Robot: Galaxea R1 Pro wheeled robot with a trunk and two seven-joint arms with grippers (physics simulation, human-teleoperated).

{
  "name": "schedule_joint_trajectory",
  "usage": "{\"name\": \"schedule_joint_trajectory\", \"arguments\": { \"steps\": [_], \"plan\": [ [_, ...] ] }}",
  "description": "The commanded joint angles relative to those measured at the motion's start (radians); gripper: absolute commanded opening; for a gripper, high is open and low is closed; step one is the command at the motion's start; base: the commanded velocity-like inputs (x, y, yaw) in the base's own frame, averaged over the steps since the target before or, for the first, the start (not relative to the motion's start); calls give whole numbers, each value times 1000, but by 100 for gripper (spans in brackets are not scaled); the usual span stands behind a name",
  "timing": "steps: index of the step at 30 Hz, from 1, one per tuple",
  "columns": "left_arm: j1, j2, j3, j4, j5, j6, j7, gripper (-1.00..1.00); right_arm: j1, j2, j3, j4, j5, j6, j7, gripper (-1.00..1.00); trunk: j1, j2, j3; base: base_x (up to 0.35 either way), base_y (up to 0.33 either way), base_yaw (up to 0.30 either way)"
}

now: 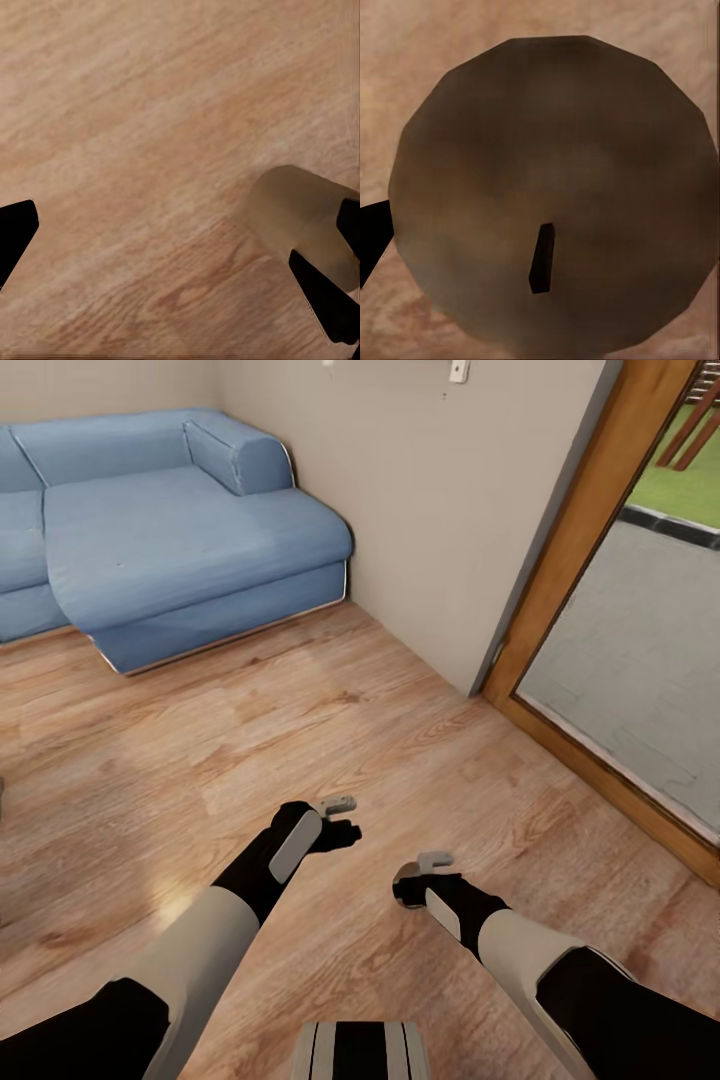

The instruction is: Place each of the two pumpkins and all three candles from the living room inside a cabinet in the living room (use any cabinet), then make sure every cabinet is closed, and position the cauldron so it is next to a table in the living room.

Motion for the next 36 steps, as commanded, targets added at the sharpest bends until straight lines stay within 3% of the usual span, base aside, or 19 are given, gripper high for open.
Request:
{"name": "schedule_joint_trajectory", "arguments": {
  "steps": [1,17,19,22,24,25,28,31,32,36],
  "plan": [
    [0,0,-1,9,10,1,9,100,0,-1,7,-3,-10,6,-6,-100,-4,7,4,0,0,49],
    [0,18,8,197,5,-6,10,100,0,-23,2,-28,-11,15,-6,-100,-65,119,77,0,0,90],
    [0,19,8,205,5,-20,10,100,0,-32,2,-29,-11,15,-6,-100,-73,133,86,0,0,114],
    [-1,19,5,223,4,-45,10,100,0,-68,2,-30,-11,16,-5,-100,-85,154,100,0,0,130],
    [-1,19,4,251,4,-53,10,100,0,-76,3,-31,-10,17,-5,-100,-92,168,109,0,0,139],
    [0,19,3,305,2,-86,10,100,0,-93,5,-32,-9,17,-4,-100,-96,175,114,0,0,150],
    [0,18,2,329,2,-112,10,100,0,-112,5,-33,-10,17,5,-100,-108,196,127,0,0,154],
    [0,18,1,365,1,-131,10,100,0,-119,7,-33,-10,17,19,-100,-119,217,141,0,0,158],
    [0,18,0,414,1,-145,8,100,0,-121,9,-32,-10,17,24,-100,-123,224,146,0,0,159],
    [0,18,0,437,1,-150,7,100,0,-127,10,-29,-11,17,27,-100,-138,252,164,0,0,158]
  ]
}}
